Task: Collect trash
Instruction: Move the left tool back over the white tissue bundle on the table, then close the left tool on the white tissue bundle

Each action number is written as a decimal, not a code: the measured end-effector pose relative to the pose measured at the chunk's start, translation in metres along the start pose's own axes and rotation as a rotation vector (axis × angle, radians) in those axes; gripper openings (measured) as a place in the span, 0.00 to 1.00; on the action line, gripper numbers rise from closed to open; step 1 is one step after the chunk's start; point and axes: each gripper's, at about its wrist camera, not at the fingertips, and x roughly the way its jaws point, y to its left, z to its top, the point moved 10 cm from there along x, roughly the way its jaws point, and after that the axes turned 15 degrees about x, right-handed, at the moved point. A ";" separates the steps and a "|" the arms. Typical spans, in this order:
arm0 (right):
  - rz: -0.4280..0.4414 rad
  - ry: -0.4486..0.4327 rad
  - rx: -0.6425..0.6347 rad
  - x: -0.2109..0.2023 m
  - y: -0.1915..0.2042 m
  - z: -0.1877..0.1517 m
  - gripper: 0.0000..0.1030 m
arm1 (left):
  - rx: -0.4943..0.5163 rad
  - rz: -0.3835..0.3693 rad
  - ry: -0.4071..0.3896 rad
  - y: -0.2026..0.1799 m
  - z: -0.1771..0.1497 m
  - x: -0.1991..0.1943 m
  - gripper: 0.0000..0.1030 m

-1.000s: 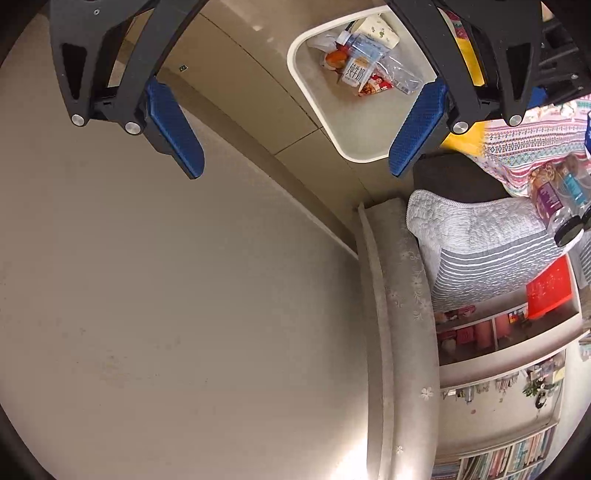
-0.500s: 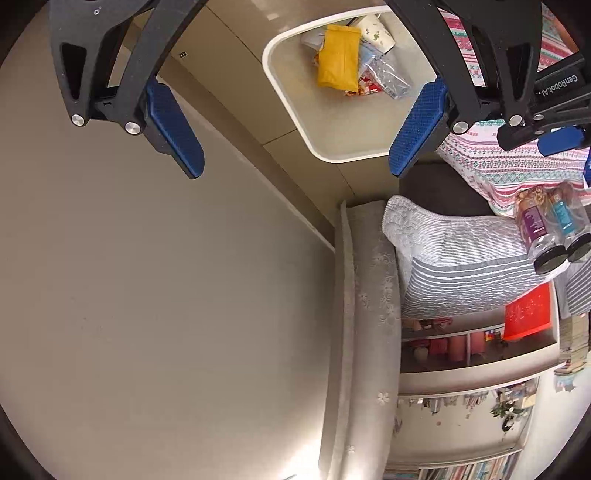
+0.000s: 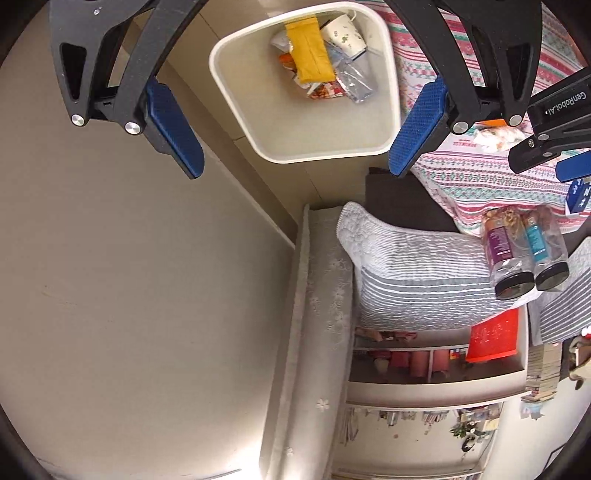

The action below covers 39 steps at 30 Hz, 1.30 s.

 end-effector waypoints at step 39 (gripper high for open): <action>0.340 0.524 -0.220 0.075 0.185 -0.146 0.93 | -0.004 0.098 0.408 0.162 -0.107 0.116 0.32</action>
